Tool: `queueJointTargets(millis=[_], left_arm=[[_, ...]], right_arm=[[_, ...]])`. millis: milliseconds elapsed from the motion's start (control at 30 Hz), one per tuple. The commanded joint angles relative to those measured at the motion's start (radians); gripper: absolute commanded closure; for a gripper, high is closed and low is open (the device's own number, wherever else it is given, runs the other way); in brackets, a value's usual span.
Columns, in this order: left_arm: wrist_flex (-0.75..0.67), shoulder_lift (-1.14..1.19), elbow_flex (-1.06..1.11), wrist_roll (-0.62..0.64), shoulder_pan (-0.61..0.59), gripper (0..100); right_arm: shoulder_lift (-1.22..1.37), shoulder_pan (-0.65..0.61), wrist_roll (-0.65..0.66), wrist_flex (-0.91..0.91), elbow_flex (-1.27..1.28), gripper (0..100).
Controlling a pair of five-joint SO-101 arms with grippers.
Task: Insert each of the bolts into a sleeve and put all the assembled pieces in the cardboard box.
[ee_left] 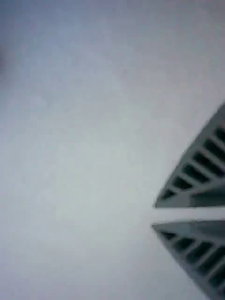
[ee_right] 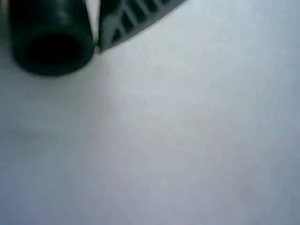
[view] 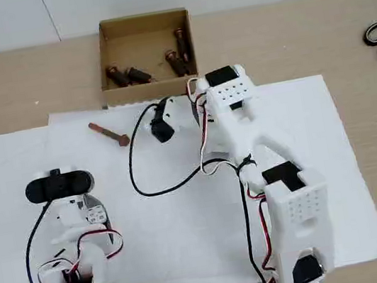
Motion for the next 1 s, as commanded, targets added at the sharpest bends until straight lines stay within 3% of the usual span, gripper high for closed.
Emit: queueJointTargets(millis=[0, 133, 333, 567, 733, 967], left_arm=[[-0.020, -0.008, -0.004, -0.005, -0.008, 99], [-0.020, -0.008, -0.004, -0.005, -0.008, 99], [-0.020, -0.008, -0.004, -0.005, -0.008, 99], [-0.023, -0.008, -0.004, -0.005, -0.008, 99], [-0.043, -0.008, -0.001, -0.005, -0.005, 99], [-0.041, -0.008, -0.002, -0.003, 0.029, 99]], right_arm=[[0.012, 0.024, 0.003, -0.008, -0.020, 87.0], [0.042, 0.021, 0.003, -0.008, -0.020, 99.6], [0.022, 0.015, -0.009, 0.001, -0.040, 99.0], [-0.137, 0.007, -0.138, 0.053, -0.152, 99.5], [-0.265, 0.007, -0.324, 0.142, -0.164, 99.6], [-0.484, 0.093, -0.506, 0.153, -0.127, 99.5]])
